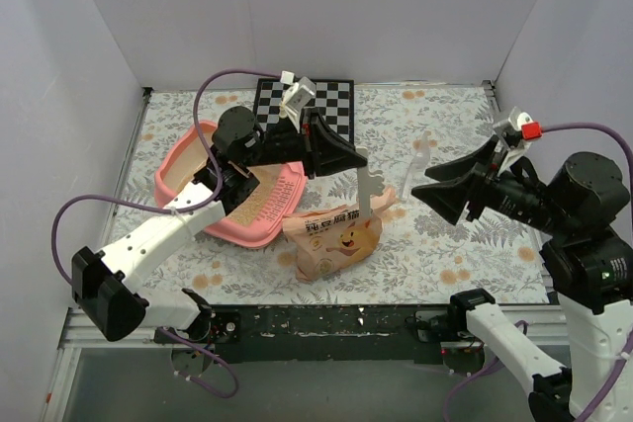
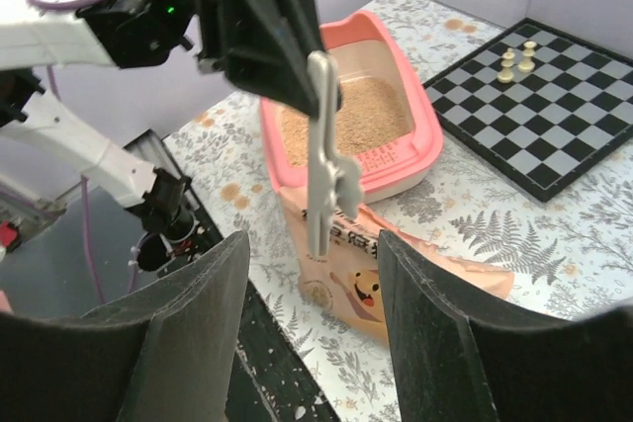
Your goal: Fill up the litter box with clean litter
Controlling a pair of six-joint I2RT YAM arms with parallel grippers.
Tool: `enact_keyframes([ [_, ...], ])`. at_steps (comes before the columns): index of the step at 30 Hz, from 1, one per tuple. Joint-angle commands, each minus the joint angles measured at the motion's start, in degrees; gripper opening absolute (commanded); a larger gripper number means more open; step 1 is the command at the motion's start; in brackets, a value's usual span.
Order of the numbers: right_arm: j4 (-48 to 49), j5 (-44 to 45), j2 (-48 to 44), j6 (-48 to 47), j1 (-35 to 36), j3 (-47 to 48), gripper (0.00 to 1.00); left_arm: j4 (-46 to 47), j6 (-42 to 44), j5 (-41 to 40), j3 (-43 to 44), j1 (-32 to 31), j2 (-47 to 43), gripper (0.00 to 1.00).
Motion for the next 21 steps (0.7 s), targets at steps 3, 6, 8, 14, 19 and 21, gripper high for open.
enact_keyframes([
  [3, 3.9, -11.1, -1.3, 0.6, -0.1, -7.2, 0.61, 3.8, -4.6, -0.8, -1.6, 1.7, -3.6, 0.00],
  [6, 8.5, -14.3, -1.7, 1.7, -0.1, -9.8, 0.62, 6.1, -8.3, -0.9, -2.8, 2.3, -3.3, 0.00],
  [8, 10.1, -14.4, -1.3, 1.7, -0.1, -10.2, 0.63, 7.3, -10.1, -0.6, -3.4, 2.7, -3.3, 0.00],
  [14, 14.5, -15.4, 0.3, 3.1, -0.1, -11.8, 0.63, 10.2, -13.7, 0.1, -5.0, 4.1, -3.5, 0.00],
  [19, 19.6, -16.4, 0.9, 6.2, -0.1, -14.6, 0.64, 11.5, -15.0, 0.6, -5.6, 4.9, -3.7, 0.00],
  [21, 20.2, -15.4, 1.2, 6.4, -0.1, -14.9, 0.64, 11.4, -15.2, 0.8, -5.5, 5.0, -3.5, 0.00],
])
